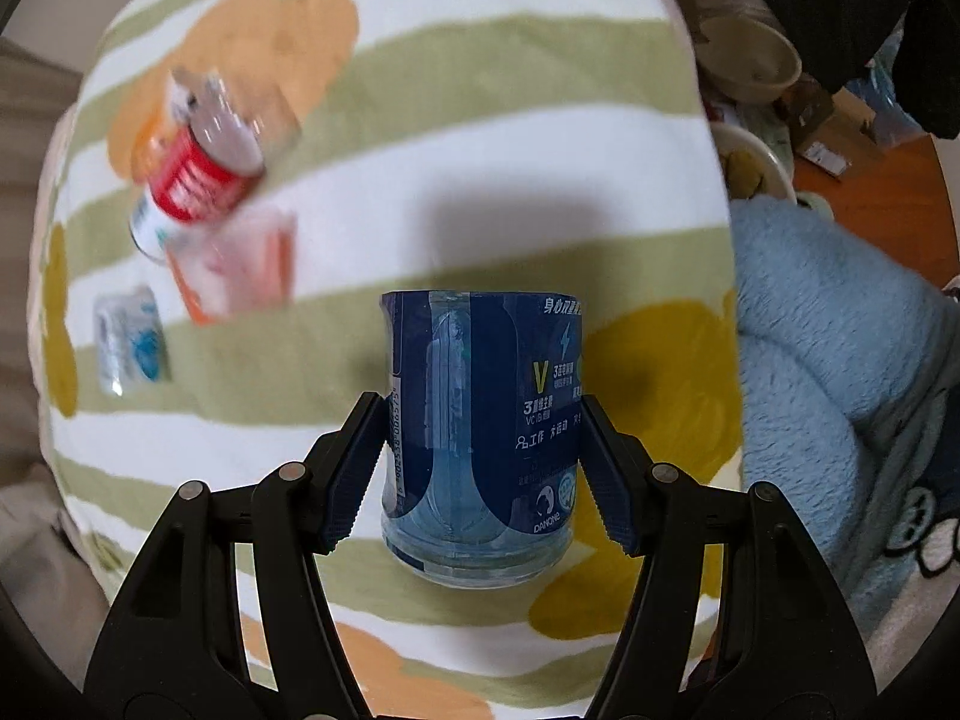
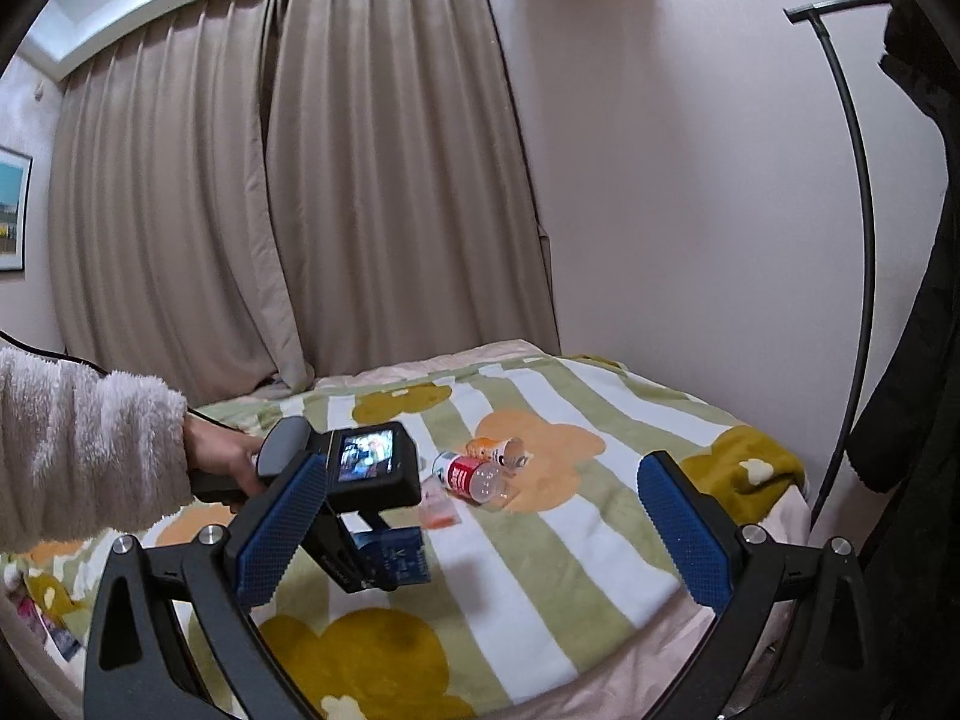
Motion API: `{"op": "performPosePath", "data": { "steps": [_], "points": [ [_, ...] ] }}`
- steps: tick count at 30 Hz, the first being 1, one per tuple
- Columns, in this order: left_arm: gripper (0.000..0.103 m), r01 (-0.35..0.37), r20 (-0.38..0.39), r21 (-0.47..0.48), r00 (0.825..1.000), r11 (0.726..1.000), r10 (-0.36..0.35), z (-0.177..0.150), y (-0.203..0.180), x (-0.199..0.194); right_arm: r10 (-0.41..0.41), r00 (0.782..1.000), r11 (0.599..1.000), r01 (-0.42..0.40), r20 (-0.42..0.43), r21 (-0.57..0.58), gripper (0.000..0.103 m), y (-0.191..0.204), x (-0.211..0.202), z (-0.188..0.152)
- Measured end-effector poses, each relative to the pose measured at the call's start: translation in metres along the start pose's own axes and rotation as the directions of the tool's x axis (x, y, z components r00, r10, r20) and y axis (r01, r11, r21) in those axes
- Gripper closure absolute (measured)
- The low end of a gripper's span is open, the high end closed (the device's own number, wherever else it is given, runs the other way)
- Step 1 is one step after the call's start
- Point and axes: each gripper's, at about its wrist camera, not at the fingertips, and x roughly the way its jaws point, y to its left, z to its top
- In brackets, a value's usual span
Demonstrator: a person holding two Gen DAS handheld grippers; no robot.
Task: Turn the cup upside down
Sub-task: 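Lift and turn the blue cup with the left gripper, then release it, then grasp the blue cup with the right gripper while the left gripper withdraws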
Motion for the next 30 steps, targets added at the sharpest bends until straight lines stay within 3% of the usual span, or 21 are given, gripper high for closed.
{"op": "performPosePath", "data": {
  "steps": [6, 10, 11, 13, 16, 20, 23, 27, 30],
  "points": [
    [0.042, 0.006, 0.019, -0.047, 1.000, 0.999, -0.006, -0.002, 0.005, 0.018, -0.002, 1.000, 1.000, 0.002, 0.000, -0.027, 0.000, 0.005, -0.008, 0.000],
    [0.040, -0.039, 0.025, -0.069, 0.999, 0.997, 0.041, -0.004, 0.006, 0.025, -0.003, 1.000, 0.999, 0.003, -0.009, -0.036, 0.000, 0.006, -0.010, -0.001],
    [0.037, -0.050, 0.028, -0.074, 0.998, 0.996, 0.052, -0.004, 0.007, 0.027, -0.002, 1.000, 0.999, 0.001, -0.011, -0.037, 0.000, 0.008, -0.011, -0.002],
    [0.005, -0.076, 0.042, -0.082, 0.996, 0.994, 0.079, -0.006, 0.007, 0.026, 0.009, 1.000, 0.999, -0.010, -0.014, -0.035, 0.000, 0.007, -0.012, -0.004],
    [0.001, -0.081, 0.116, -0.115, 0.989, 0.990, 0.094, -0.015, 0.011, 0.009, 0.033, 0.999, 0.997, -0.035, -0.027, -0.068, 0.000, 0.010, -0.008, -0.002],
    [0.001, -0.080, 0.208, -0.240, 0.969, 0.967, 0.132, -0.040, 0.022, -0.020, 0.117, 0.989, 0.961, -0.136, -0.090, -0.240, 0.000, 0.017, 0.013, 0.009],
    [0.001, -0.011, 0.301, -0.378, 0.944, 0.926, 0.134, -0.075, 0.022, -0.041, 0.219, 0.946, 0.863, -0.302, -0.238, -0.405, 0.000, 0.028, 0.053, 0.016],
    [0.001, 0.090, 0.381, -0.567, 0.910, 0.819, 0.164, -0.123, 0.004, -0.053, 0.293, 0.837, 0.628, -0.533, -0.463, -0.566, 0.000, 0.059, 0.117, 0.006],
    [0.001, 0.126, 0.406, -0.659, 0.890, 0.741, 0.210, -0.154, -0.015, -0.051, 0.278, 0.760, 0.490, -0.638, -0.587, -0.594, 0.000, 0.086, 0.155, -0.014]
  ]
}}
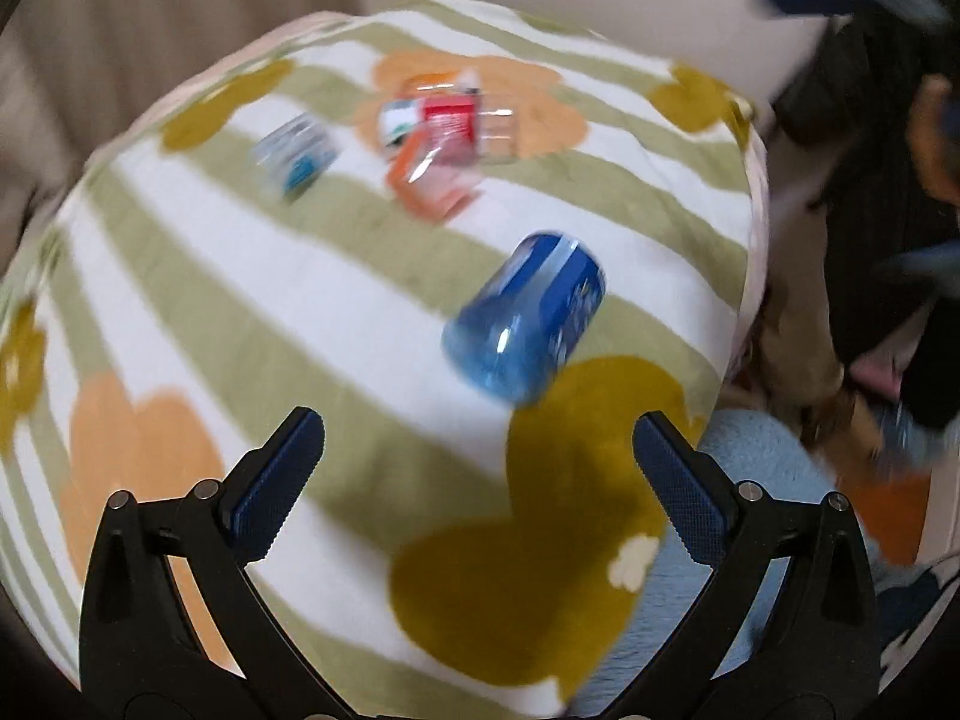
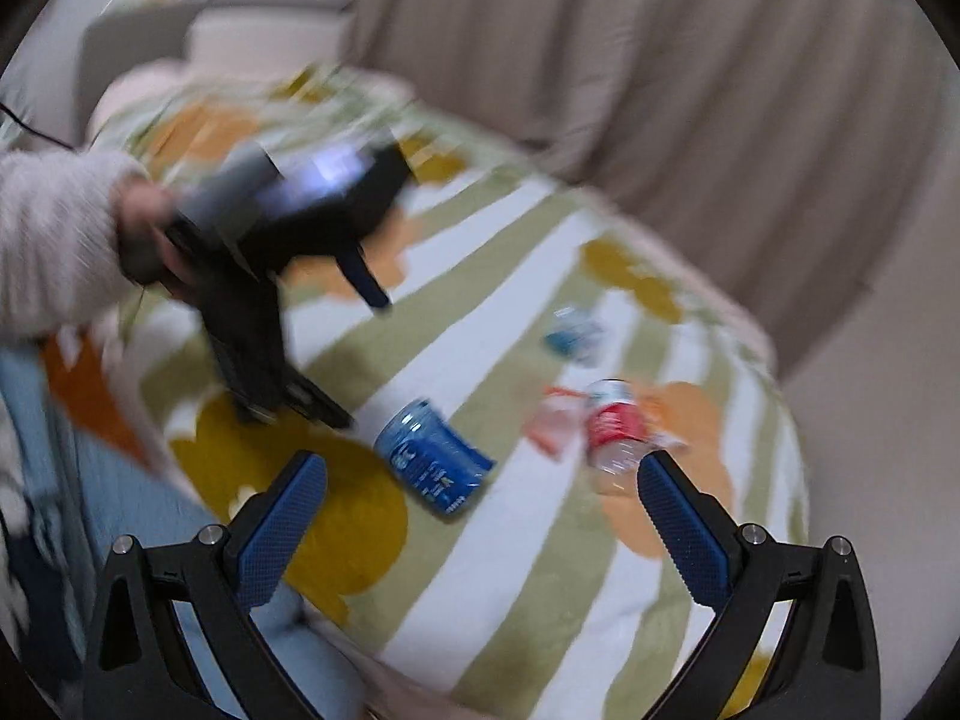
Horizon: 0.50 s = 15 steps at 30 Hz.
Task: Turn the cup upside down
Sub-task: 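Grasp the blue cup with the right gripper while the left gripper withdraws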
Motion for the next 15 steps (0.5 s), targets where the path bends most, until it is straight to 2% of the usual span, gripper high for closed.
{"op": "performPosePath", "data": {
  "steps": [2, 4, 8, 10, 13, 15],
  "points": [
    [0.001, -0.042, 0.020, -0.055, 0.999, 0.998, 0.043, -0.027, 0.000, -0.006, 0.064, 0.995, 0.993, -0.071, -0.077, -0.094, 0.000, 0.005, 0.034, 0.006],
    [0.001, -0.060, 0.023, -0.100, 0.998, 0.993, 0.062, -0.044, 0.002, -0.007, 0.081, 0.985, 0.974, -0.111, -0.153, -0.196, 0.000, 0.016, 0.069, 0.007],
    [0.001, -0.036, -0.003, -0.220, 0.999, 0.975, 0.036, -0.078, 0.008, 0.002, 0.118, 0.955, 0.916, -0.211, -0.273, -0.343, 0.000, 0.033, 0.127, 0.005],
    [0.001, -0.028, -0.014, -0.236, 1.000, 0.971, 0.025, -0.086, 0.010, 0.007, 0.124, 0.938, 0.878, -0.256, -0.325, -0.405, 0.006, 0.043, 0.150, 0.002],
    [0.001, -0.093, -0.044, -0.205, 0.995, 0.974, 0.085, -0.092, 0.017, 0.009, 0.108, 0.910, 0.838, -0.300, -0.401, -0.456, 0.019, 0.050, 0.175, -0.005],
    [0.001, -0.133, -0.038, -0.191, 0.991, 0.972, 0.128, -0.093, 0.023, 0.004, 0.109, 0.898, 0.827, -0.320, -0.426, -0.462, 0.029, 0.052, 0.184, -0.008]
  ]
}}
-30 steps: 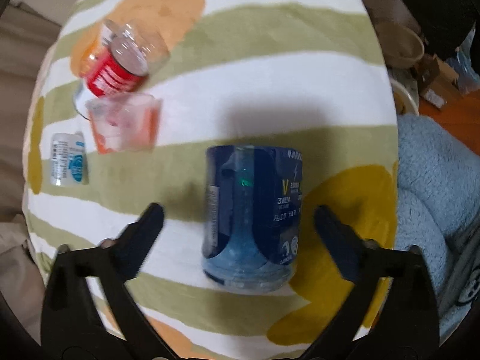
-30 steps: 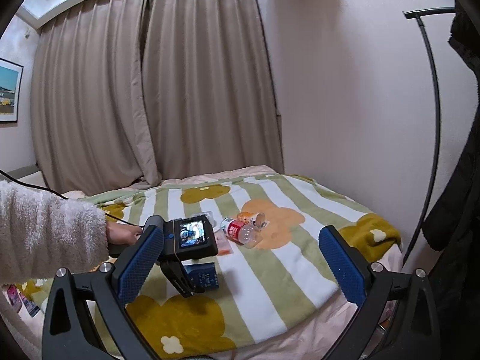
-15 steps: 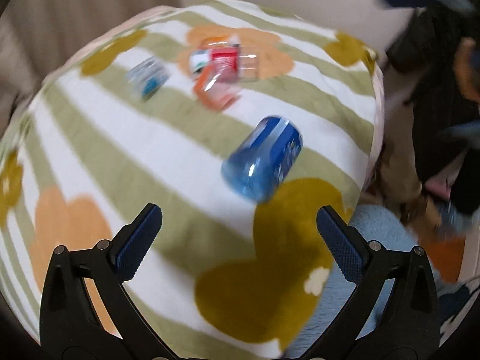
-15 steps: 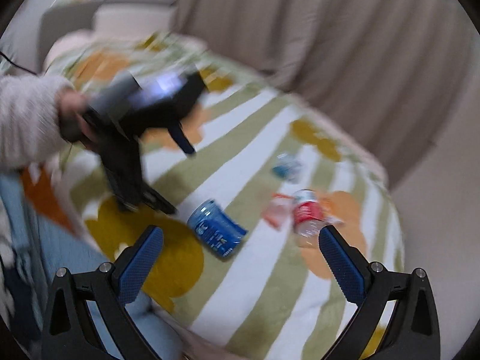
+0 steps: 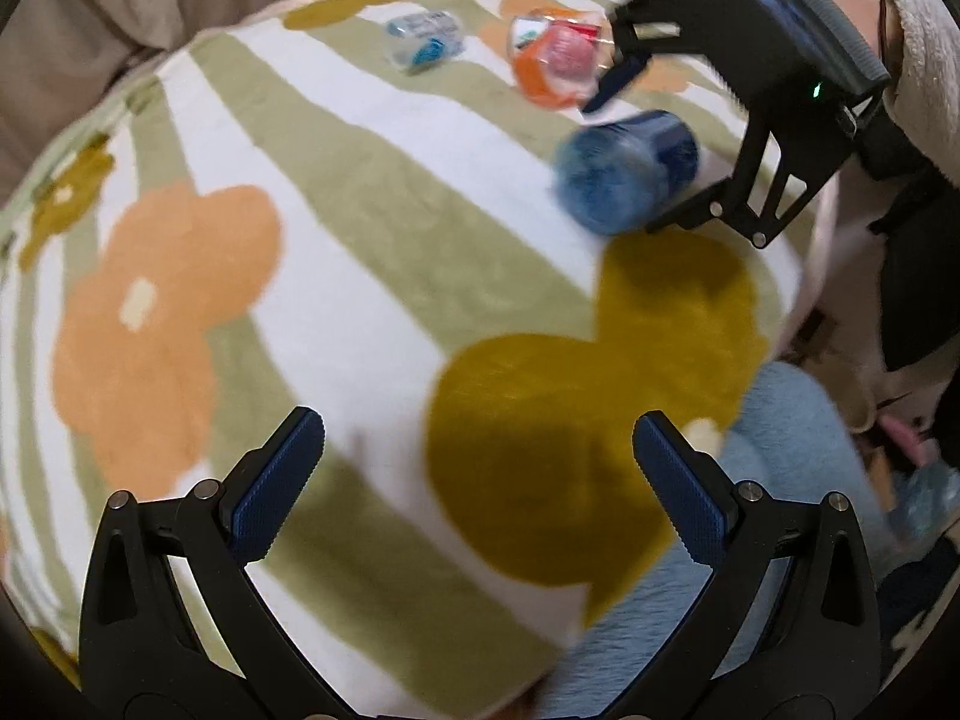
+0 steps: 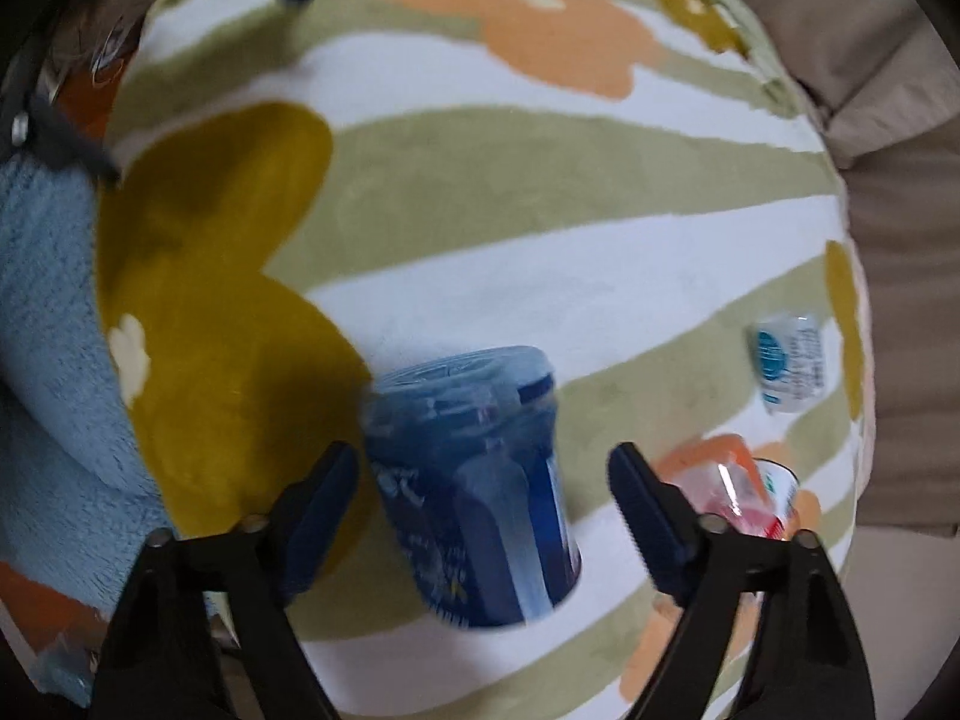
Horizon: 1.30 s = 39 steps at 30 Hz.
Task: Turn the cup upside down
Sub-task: 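Grasp the blue cup with the right gripper while the left gripper withdraws, then stand the blue cup upright on the cover and open the right gripper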
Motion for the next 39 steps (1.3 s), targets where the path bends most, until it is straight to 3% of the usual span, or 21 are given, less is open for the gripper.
{"op": "performPosePath", "data": {
  "steps": [1, 3, 5, 9, 11, 14, 22, 24, 30, 32, 34, 36, 39],
  "points": [
    [0.001, -0.001, 0.008, -0.003, 1.000, 1.000, 0.001, 0.001, 0.004, -0.002, 0.015, 1.000, 1.000, -0.015, -0.008, -0.002, 0.029, 0.000, 0.004, 0.000],
    [0.001, 0.026, 0.029, -0.027, 0.999, 0.999, -0.025, 0.004, 0.012, -0.006, 0.041, 0.999, 0.999, -0.041, -0.008, -0.002, 0.040, 0.000, 0.006, 0.002],
    [0.001, 0.065, 0.042, -0.055, 0.997, 0.996, -0.062, 0.005, 0.019, -0.009, 0.064, 0.998, 0.998, -0.063, -0.020, 0.025, 0.040, -0.002, 0.006, 0.002],
    [0.001, 0.055, 0.048, -0.057, 0.997, 0.997, -0.052, 0.007, 0.020, -0.007, 0.193, 0.981, 0.951, -0.183, -0.018, 0.250, 0.040, -0.028, 0.001, -0.001],
    [0.001, 0.060, 0.062, -0.052, 0.996, 0.997, -0.057, 0.007, 0.020, -0.009, 0.260, 0.965, 0.885, -0.224, -0.033, 0.408, 0.040, -0.046, 0.000, -0.006],
    [0.001, 0.099, 0.093, -0.053, 0.991, 0.994, -0.094, 0.006, 0.019, -0.016, 0.336, 0.941, 0.743, -0.235, -0.047, 0.627, 0.040, -0.067, -0.003, -0.018],
    [0.001, 0.166, 0.153, -0.090, 0.977, 0.982, -0.152, -0.004, 0.027, -0.035, 0.399, 0.915, 0.423, -0.134, -0.052, 0.896, 0.040, -0.091, 0.004, -0.038],
    [0.001, 0.173, 0.166, -0.101, 0.974, 0.980, -0.155, -0.010, 0.031, -0.040, 0.408, 0.911, 0.364, -0.100, -0.062, 0.926, 0.040, -0.091, 0.008, -0.041],
    [0.001, 0.224, 0.188, -0.152, 0.963, 0.963, -0.194, -0.026, 0.039, -0.049, 0.454, 0.888, 0.242, -0.053, -0.065, 0.969, 0.039, -0.094, 0.018, -0.048],
    [0.001, 0.233, 0.194, -0.157, 0.960, 0.960, -0.201, -0.030, 0.040, -0.052, 0.463, 0.884, 0.207, -0.041, -0.061, 0.977, 0.039, -0.105, 0.027, -0.049],
    [0.001, 0.236, 0.197, -0.154, 0.959, 0.960, -0.204, -0.032, 0.040, -0.054, 0.470, 0.880, 0.202, -0.031, -0.070, 0.979, 0.039, -0.110, 0.028, -0.049],
    [0.001, 0.229, 0.201, -0.144, 0.959, 0.963, -0.198, -0.033, 0.039, -0.057, 0.478, 0.874, 0.221, -0.028, -0.083, 0.975, 0.034, -0.124, 0.034, -0.045],
    [0.001, 0.241, 0.212, -0.132, 0.955, 0.962, -0.210, -0.034, 0.037, -0.061, 0.472, 0.871, 0.304, -0.016, -0.136, 0.952, 0.028, -0.132, 0.035, -0.045]
  ]
}}
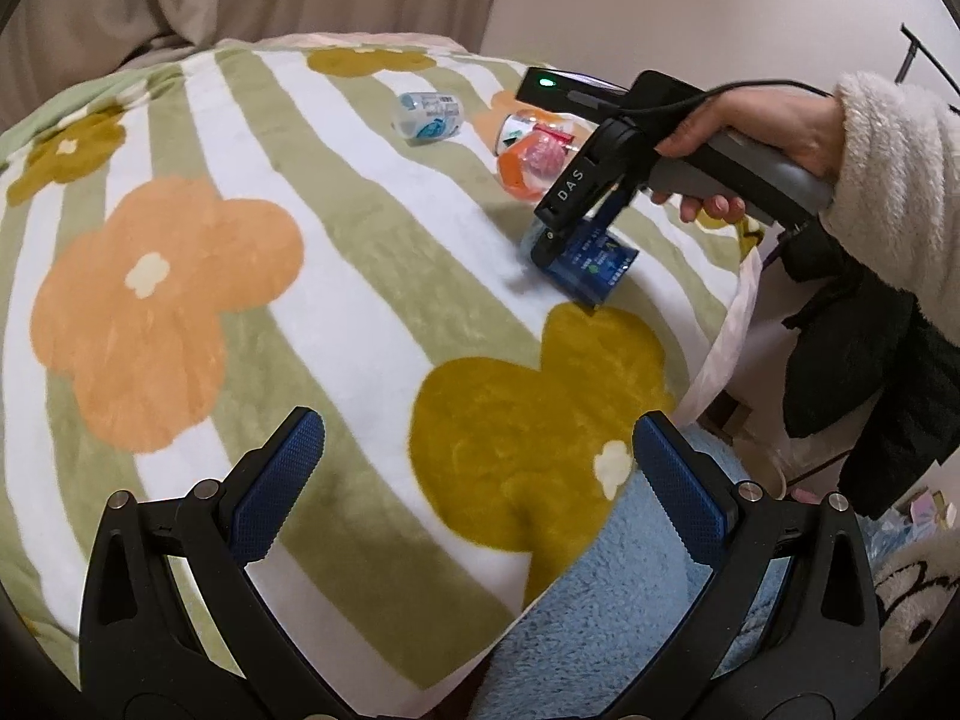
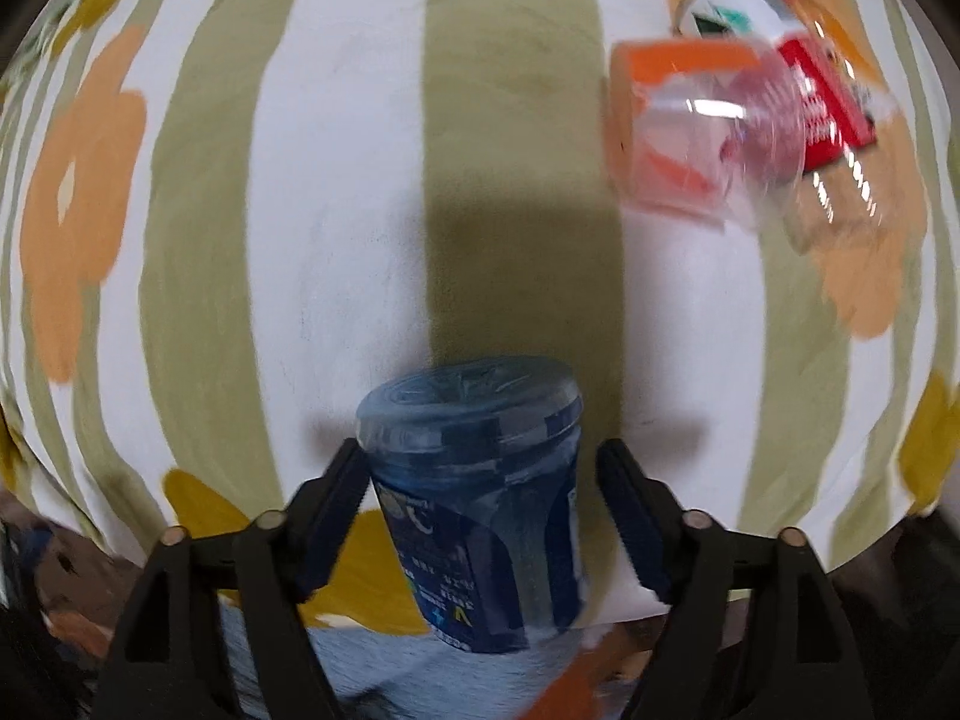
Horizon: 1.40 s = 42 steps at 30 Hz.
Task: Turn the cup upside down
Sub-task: 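Stand the blue cup upright on the cover and open the right gripper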
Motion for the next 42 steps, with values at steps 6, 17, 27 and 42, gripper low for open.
{"op": "performPosePath", "data": {
  "steps": [6, 17, 27, 42],
  "points": [
    [0.001, 0.005, 0.008, 0.013, 1.000, 1.000, -0.005, -0.001, -0.006, -0.003, -0.095, 0.995, 0.988, 0.092, -0.017, -0.128, 0.028, 0.009, -0.014, 0.009],
    [0.001, -0.005, -0.005, 0.006, 1.000, 1.000, 0.005, 0.000, -0.007, 0.000, 0.051, 0.999, 0.995, -0.052, -0.013, -0.088, 0.044, -0.013, -0.006, 0.023],
    [0.001, -0.009, 0.044, 0.020, 0.999, 1.000, 0.008, 0.007, -0.016, 0.003, 0.232, 0.789, 0.971, -0.221, 0.568, -0.089, 0.044, -0.061, -0.077, -0.061],
    [0.001, -0.048, 0.087, 0.123, 0.996, 0.991, 0.037, 0.026, -0.048, 0.012, 0.070, 0.423, 0.986, -0.165, 0.903, 0.001, 0.044, -0.032, -0.008, -0.124]
  ]
}}
